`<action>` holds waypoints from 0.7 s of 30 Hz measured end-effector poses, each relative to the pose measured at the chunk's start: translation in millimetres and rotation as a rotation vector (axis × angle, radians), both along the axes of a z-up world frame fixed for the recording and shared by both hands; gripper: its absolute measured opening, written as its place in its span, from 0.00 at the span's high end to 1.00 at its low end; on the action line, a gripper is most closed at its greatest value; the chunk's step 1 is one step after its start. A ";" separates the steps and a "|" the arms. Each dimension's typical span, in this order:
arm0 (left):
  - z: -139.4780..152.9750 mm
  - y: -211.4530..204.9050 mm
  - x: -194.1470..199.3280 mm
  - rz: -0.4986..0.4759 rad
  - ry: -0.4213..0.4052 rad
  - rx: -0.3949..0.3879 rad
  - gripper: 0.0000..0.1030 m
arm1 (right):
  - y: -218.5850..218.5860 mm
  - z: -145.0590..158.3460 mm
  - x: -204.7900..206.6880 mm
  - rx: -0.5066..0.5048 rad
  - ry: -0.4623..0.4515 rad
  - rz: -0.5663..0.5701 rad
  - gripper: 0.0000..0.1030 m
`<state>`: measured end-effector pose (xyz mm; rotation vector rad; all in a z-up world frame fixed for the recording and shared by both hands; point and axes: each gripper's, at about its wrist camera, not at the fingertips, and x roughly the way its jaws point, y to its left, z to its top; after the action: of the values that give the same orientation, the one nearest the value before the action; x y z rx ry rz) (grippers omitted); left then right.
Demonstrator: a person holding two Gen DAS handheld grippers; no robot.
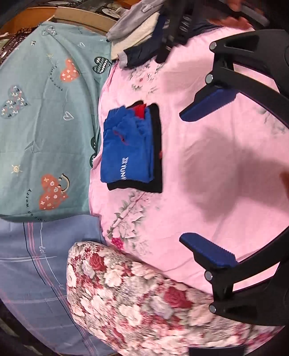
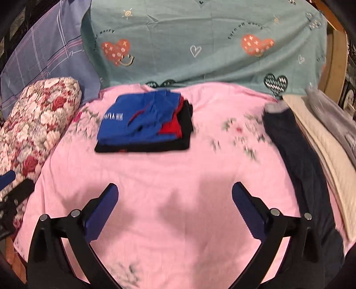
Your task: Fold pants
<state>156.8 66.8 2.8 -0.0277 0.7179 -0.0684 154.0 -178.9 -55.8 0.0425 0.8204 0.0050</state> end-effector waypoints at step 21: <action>11.1 -16.5 -64.0 0.016 -0.022 0.009 0.02 | 19.3 40.4 -65.5 -0.105 -0.108 0.008 0.01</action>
<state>92.8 50.3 13.9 -0.0240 0.6958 -0.0505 88.5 -159.6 -15.3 -0.0596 0.7116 -0.0281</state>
